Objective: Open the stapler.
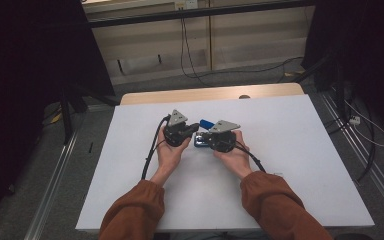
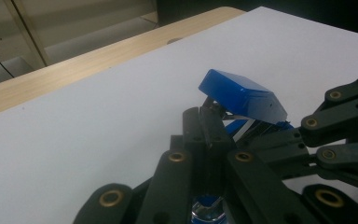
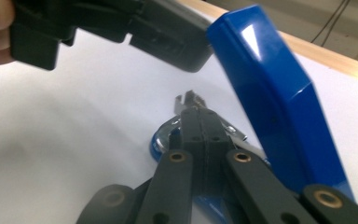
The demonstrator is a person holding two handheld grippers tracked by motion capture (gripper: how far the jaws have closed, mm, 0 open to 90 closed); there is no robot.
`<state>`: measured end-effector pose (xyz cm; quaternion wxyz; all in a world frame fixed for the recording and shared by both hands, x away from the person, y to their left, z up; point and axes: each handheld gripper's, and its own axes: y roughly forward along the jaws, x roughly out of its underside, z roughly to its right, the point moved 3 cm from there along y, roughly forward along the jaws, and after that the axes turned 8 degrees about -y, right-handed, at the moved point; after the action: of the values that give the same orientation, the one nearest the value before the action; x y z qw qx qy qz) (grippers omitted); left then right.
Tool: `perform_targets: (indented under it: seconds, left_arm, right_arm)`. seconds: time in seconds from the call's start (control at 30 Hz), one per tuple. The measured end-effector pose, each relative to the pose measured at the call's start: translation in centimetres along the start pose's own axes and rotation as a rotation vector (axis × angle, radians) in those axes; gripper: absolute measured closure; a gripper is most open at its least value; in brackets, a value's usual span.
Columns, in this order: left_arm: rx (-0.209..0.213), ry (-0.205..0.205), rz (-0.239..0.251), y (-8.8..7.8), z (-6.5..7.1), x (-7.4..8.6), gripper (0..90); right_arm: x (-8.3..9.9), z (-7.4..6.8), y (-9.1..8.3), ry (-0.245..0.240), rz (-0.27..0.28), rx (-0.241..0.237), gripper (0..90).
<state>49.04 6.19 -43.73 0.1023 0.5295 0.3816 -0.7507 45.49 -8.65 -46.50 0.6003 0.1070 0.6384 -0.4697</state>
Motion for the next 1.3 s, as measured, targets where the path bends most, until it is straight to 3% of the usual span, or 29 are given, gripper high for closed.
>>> perform_targets:
  seconds: [0.17, 0.43, 0.57, 0.67, 0.87, 1.13, 1.23, 1.3]
  left_arm:
    - [0.005, -0.005, 0.001, -0.1, 0.1, -0.1, 90.0]
    - [0.008, -0.004, -0.003, -0.1, 0.0, 0.0, 90.0]
    - [-0.011, 0.002, -0.009, 0.1, -0.1, 0.2, 90.0]
    - [0.008, -0.030, -0.033, 0.3, -0.6, 0.5, 90.0]
    - [0.005, -0.023, -0.068, 0.8, -1.2, 1.3, 90.0]
    - [0.027, -0.004, -0.077, 1.2, -0.7, 1.4, 90.0]
    - [0.003, 0.017, -0.082, 1.3, -0.3, 1.4, 90.0]
    - [0.016, 0.001, -0.082, 1.3, -0.4, 1.5, 90.0]
  right_arm:
    - [-0.3, -0.1, 0.3, 0.006, 0.039, 0.027, 90.0]
    - [-0.6, -0.3, 0.8, -0.014, 0.025, 0.090, 90.0]
    - [-0.4, -0.2, 0.8, -0.032, 0.011, 0.096, 90.0]
    - [-0.4, -0.3, 0.8, -0.038, 0.008, 0.096, 90.0]
    - [-0.2, -0.4, 0.9, -0.040, 0.005, 0.092, 90.0]
    - [-0.3, -0.2, 0.7, -0.039, 0.006, 0.095, 90.0]
    - [-0.4, -0.2, 0.6, -0.039, 0.008, 0.099, 90.0]
    - [-0.4, -0.1, 0.5, -0.035, 0.009, 0.097, 90.0]
